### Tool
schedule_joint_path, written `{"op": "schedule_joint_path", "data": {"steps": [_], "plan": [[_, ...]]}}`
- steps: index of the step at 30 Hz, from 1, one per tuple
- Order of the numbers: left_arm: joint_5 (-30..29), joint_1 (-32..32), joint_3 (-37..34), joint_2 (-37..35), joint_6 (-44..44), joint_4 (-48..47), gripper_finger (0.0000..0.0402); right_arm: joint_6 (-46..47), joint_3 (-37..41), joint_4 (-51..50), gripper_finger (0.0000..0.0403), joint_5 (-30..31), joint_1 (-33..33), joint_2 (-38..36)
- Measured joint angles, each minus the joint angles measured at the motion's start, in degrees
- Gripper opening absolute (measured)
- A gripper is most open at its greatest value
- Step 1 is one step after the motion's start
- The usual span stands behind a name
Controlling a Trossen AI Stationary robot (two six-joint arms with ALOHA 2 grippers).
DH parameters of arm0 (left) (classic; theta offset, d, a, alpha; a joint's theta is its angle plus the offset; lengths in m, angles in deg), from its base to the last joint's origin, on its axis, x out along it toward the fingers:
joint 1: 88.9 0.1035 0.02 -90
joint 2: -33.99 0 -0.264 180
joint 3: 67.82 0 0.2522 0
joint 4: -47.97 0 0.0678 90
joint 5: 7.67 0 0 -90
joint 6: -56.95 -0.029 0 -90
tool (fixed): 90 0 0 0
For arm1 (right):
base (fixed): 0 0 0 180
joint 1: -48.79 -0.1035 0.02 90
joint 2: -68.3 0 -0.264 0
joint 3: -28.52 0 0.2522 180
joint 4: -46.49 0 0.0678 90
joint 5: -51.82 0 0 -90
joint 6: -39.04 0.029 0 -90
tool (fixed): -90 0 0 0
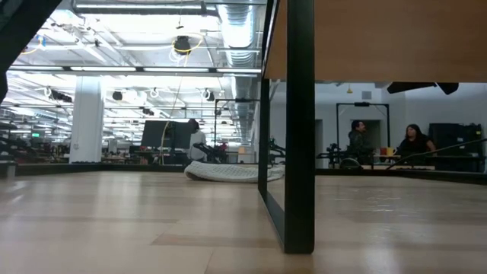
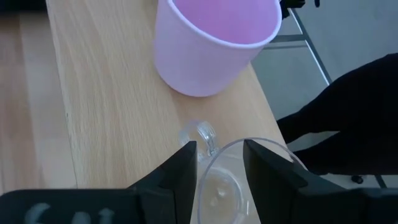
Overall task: Stack small to large cups/mugs on shelf
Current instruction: Put the transparent mug on the shelf, then return to Home Position
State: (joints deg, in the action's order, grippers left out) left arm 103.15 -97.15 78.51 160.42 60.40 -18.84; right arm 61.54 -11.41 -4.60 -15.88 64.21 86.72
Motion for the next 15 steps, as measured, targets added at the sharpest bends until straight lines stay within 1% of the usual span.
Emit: {"op": "schedule_joint_path", "data": {"steps": [8,15], "plan": [[0.0,0.0,0.0,0.0,-0.2,0.7,0.0122,0.0,0.0,0.0,0.0024,0.0,0.0,0.0],[-0.1,0.0,0.0,0.0,-0.9,3.6,0.0122,0.0,0.0,0.0,0.0024,0.0,0.0,0.0]]}}
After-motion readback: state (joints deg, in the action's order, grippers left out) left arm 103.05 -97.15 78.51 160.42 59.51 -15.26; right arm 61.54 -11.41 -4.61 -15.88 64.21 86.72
